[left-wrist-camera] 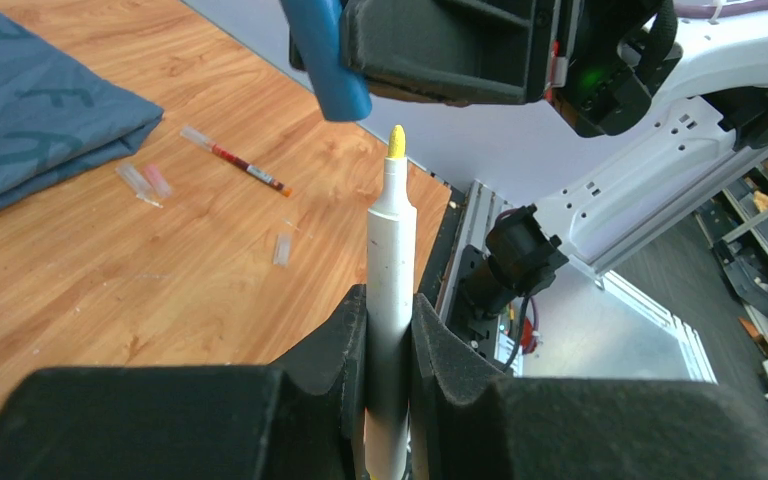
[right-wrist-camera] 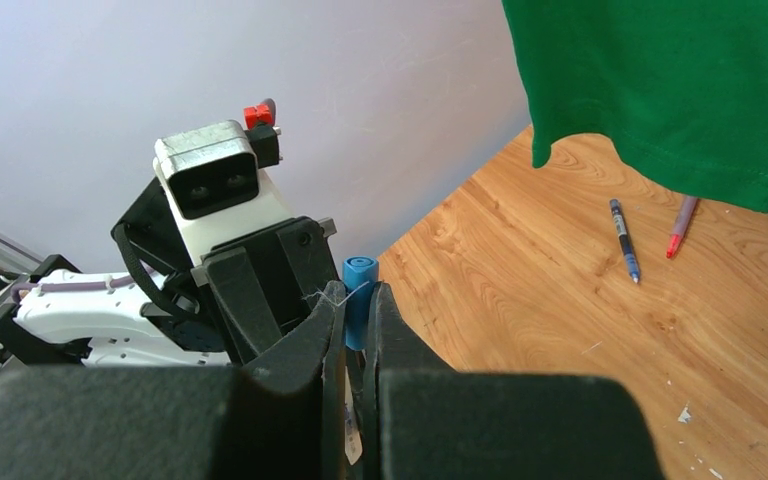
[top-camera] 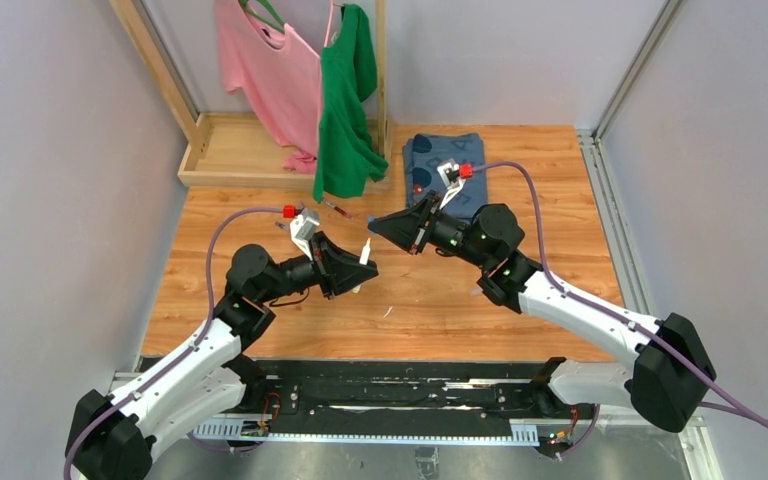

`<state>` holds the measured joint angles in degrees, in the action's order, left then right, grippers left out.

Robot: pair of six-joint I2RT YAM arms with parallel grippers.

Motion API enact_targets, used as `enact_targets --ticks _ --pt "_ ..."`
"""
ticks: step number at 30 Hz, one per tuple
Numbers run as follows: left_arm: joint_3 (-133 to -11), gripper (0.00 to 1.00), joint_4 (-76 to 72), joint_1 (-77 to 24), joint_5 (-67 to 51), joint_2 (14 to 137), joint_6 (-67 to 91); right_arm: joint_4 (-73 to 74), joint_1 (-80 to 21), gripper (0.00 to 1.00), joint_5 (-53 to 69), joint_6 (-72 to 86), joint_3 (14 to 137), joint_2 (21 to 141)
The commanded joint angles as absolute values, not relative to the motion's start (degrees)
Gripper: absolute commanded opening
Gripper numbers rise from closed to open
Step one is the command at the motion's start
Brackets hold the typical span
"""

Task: Insert the pens into the pen caps
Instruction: Insert the pen cap onto the pen.

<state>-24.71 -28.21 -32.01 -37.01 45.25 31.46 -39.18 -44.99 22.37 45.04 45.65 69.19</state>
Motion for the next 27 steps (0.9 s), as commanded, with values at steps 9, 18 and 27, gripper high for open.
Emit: enact_targets --ticks 9,18,27 --pt "-26.69 0.00 -26.64 -32.26 -36.32 45.00 30.04 -41.70 -46.70 0.01 22.70 44.86 49.13 69.67" --pt "-27.29 0.00 -26.19 -32.26 -35.78 44.34 30.31 -41.31 -47.22 0.01 22.42 44.78 48.70 70.14" --pt "-27.60 0.00 -24.97 -32.26 -34.44 43.92 30.31 -40.76 -47.74 0.01 22.24 44.48 48.52 70.17"
